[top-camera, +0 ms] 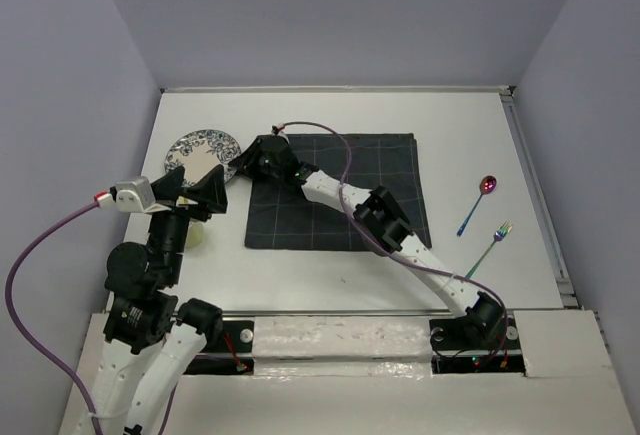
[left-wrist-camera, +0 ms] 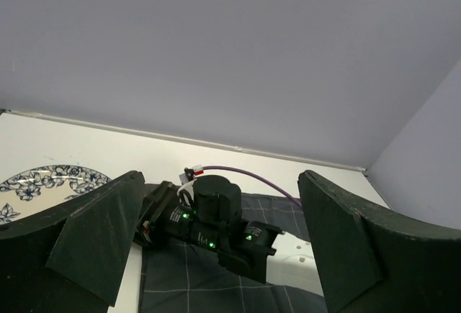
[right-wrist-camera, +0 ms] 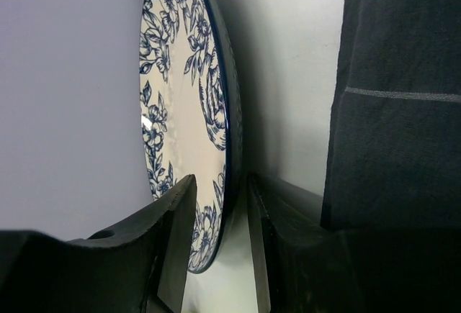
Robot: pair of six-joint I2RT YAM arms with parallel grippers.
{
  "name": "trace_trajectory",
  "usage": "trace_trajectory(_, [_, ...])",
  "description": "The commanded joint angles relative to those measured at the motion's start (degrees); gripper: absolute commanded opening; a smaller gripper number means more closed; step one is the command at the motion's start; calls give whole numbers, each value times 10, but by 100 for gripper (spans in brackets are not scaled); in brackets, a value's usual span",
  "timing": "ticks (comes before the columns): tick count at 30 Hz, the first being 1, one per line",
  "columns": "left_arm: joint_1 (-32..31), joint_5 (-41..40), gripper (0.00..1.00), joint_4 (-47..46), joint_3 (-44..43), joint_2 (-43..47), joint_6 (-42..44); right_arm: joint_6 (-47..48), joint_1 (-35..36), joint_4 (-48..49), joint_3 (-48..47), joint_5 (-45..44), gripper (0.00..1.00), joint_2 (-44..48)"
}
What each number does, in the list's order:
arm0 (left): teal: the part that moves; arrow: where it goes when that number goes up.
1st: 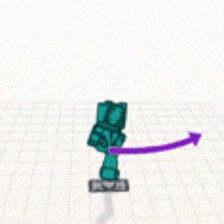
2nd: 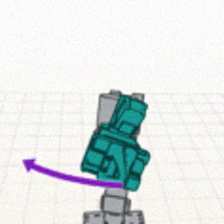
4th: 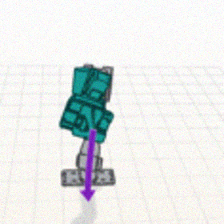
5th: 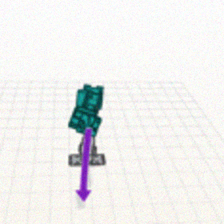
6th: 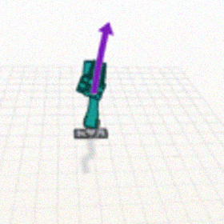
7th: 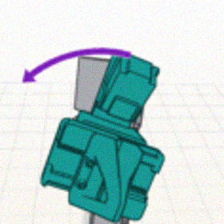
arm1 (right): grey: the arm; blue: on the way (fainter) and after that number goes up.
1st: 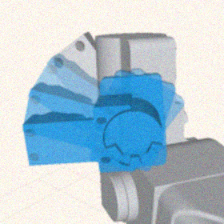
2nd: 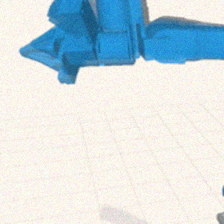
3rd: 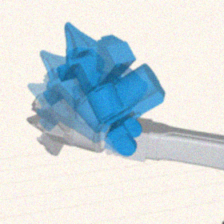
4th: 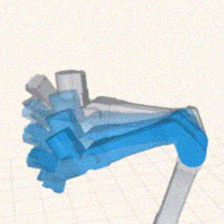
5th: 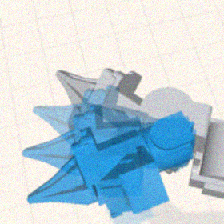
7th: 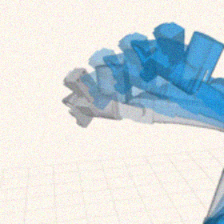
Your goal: Set the dinner table for one person
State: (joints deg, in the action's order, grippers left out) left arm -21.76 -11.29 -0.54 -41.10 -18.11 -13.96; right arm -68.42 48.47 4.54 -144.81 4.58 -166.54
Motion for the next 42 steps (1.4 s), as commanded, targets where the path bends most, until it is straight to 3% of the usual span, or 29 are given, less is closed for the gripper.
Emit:
trace_trajectory(1, [-3, -15, 99, -21, -5, 9, 11, -16, 6, 10, -6, 14, 38, -15])
trace_trajectory(5, [-3, -19, 99, -20, -5, 11, 12, -19, 6, 14, -2, 16, 33, -13])
trace_trajectory(9, [-3, -21, 99, -19, -4, 13, 12, -18, 6, 28, 23, 11, 19, -2])
trace_trajectory(11, [-2, -21, 99, -19, -4, 14, 12, -19, 6, 34, 41, 10, 7, 10])
trace_trajectory(15, [-3, -22, 99, -18, -5, 16, 13, -15, 6, 42, 42, 17, 0, 24])
trace_trajectory(26, [-2, -26, 99, -17, -5, 17, 13, -25, 6, 156, 126, 8, 0, 115])
trace_trajectory(35, [2, -32, 99, -17, -2, 24, 12, -26, 6, 166, 42, -4, 0, 138])
trace_trajectory(42, [2, -29, 99, -20, 1, 26, 12, -8, 6, 219, 151, -17, 0, 232])
